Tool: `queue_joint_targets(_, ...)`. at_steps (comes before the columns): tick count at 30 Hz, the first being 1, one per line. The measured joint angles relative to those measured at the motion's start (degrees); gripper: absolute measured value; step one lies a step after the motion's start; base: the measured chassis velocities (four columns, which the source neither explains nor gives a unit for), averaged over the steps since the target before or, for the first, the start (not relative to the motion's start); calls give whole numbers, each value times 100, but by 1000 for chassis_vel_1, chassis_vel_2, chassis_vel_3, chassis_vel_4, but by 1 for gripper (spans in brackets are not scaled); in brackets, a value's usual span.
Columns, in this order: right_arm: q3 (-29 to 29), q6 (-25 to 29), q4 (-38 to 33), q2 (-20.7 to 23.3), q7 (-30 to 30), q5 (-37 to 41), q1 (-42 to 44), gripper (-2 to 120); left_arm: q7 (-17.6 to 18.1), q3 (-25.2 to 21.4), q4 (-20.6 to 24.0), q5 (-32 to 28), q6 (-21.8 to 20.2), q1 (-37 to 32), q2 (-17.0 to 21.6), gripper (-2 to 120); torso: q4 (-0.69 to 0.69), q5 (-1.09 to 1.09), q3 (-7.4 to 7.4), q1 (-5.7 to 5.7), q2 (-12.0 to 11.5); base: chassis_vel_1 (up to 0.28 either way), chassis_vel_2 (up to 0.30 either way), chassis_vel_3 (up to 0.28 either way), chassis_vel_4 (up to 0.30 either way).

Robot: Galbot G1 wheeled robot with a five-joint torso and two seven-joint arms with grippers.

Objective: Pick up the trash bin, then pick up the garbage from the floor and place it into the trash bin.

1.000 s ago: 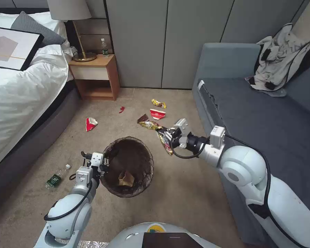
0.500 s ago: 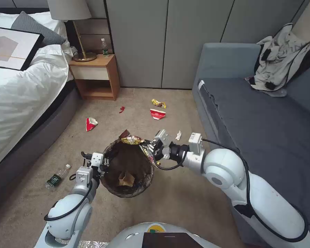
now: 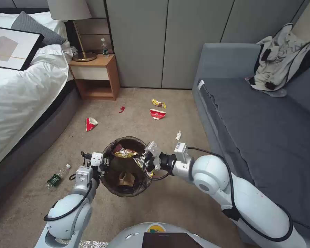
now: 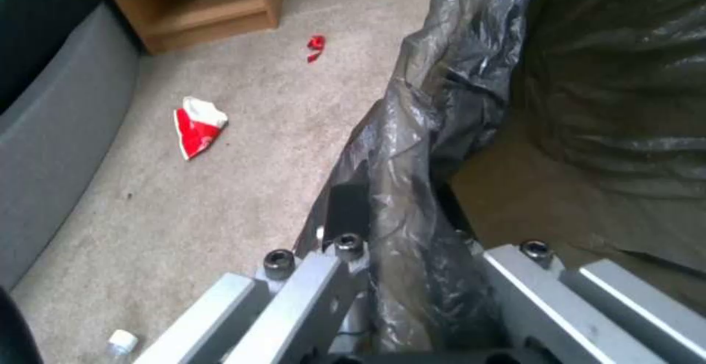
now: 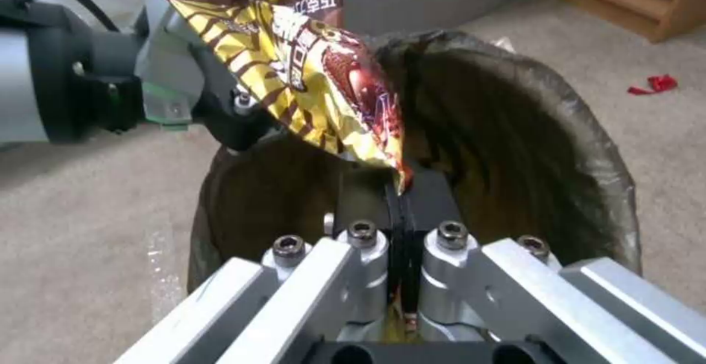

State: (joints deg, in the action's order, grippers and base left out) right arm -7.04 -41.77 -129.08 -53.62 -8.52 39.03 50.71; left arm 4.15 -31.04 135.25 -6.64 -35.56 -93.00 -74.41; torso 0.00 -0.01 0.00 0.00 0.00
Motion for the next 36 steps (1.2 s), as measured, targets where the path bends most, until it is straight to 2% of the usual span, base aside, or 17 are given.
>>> queue_joint_targets(2,-41,-1,24,-11,20,-52,-20,-2,0,0,4,1,-1,0,-7,3,0,0,0,0,0,0,0,0,0)
queue_joint_targets(8,-298,1,146,-80,345,-125,-108,20,1,0,31,10,-2,0,-38,3,0,0,0,0,0,0,0,0,0)
queue_joint_targets(9,-298,1,146,-80,345,-125,-108,20,1,0,31,10,-2,0,-38,3,0,0,0,0,0,0,0,0,0)
queue_joint_targets(11,-432,16,209,-128,545,-140,-118,33,2,-1,43,11,-3,-1,-44,3,0,0,0,0,0,0,0,0,0)
queue_joint_targets(14,-490,30,254,-155,614,-167,-114,39,3,-12,51,11,-4,-2,-38,3,0,0,0,0,0,0,0,0,0)
queue_joint_targets(16,-512,40,294,-177,646,-205,-108,52,3,-29,67,6,-5,0,-23,3,0,0,0,0,0,0,0,0,0)
queue_joint_targets(18,-512,43,297,-182,651,-208,-109,55,3,-31,69,4,-5,0,-21,3,0,0,0,0,0,0,0,0,0)
queue_joint_targets(22,-513,44,293,-190,670,-207,-129,71,3,-33,78,2,-7,-1,-31,3,0,0,0,0,0,0,0,0,0)
queue_joint_targets(24,-513,45,285,-190,685,-207,-133,74,4,-32,79,2,-7,-2,-43,3,0,0,0,0,0,0,0,0,0)
queue_joint_targets(28,-495,49,238,-185,736,-176,-129,93,4,-32,81,2,-7,1,-54,3,0,0,0,0,0,0,0,0,0)
queue_joint_targets(31,-477,77,211,-180,774,-155,-127,99,4,-35,81,2,-7,2,-56,3,0,0,0,0,0,0,0,0,0)
queue_joint_targets(36,-361,107,93,-162,899,22,-152,100,4,-44,81,2,-5,16,-63,3,0,0,0,0,0,0,0,0,0)
